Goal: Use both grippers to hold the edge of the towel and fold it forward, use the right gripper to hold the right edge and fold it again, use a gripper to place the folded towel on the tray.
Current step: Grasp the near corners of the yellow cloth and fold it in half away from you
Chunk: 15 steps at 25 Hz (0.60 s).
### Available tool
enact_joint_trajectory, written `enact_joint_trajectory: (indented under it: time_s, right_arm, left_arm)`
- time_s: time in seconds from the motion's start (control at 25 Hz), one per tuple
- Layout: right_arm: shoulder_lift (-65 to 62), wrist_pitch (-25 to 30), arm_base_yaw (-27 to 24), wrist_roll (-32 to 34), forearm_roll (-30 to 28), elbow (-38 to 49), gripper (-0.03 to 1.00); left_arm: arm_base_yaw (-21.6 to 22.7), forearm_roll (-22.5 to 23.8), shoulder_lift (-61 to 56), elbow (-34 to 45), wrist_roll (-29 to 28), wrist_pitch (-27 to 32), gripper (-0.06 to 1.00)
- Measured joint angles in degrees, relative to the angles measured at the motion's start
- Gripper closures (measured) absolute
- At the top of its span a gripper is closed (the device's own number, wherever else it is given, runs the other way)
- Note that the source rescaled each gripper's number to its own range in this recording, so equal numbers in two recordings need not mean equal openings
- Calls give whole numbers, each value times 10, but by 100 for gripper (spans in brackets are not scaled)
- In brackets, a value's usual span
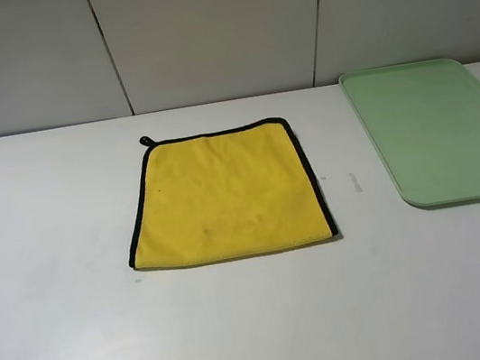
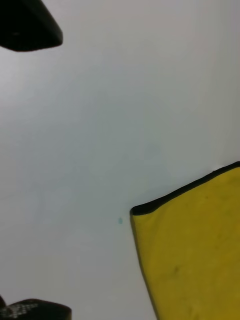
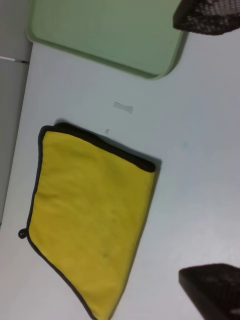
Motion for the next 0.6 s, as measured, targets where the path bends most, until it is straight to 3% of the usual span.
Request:
enact_joint_trajectory:
  time_s: [0.36,0.6]
  right_arm:
    - [1,-13,0,4,-1,0,-3]
    - [96,-17,0,-62,10,-31,-3]
  left_arm:
    - [0,0,0,0,2,0,-5]
    - [0,0,61,-22,32,-1,-5]
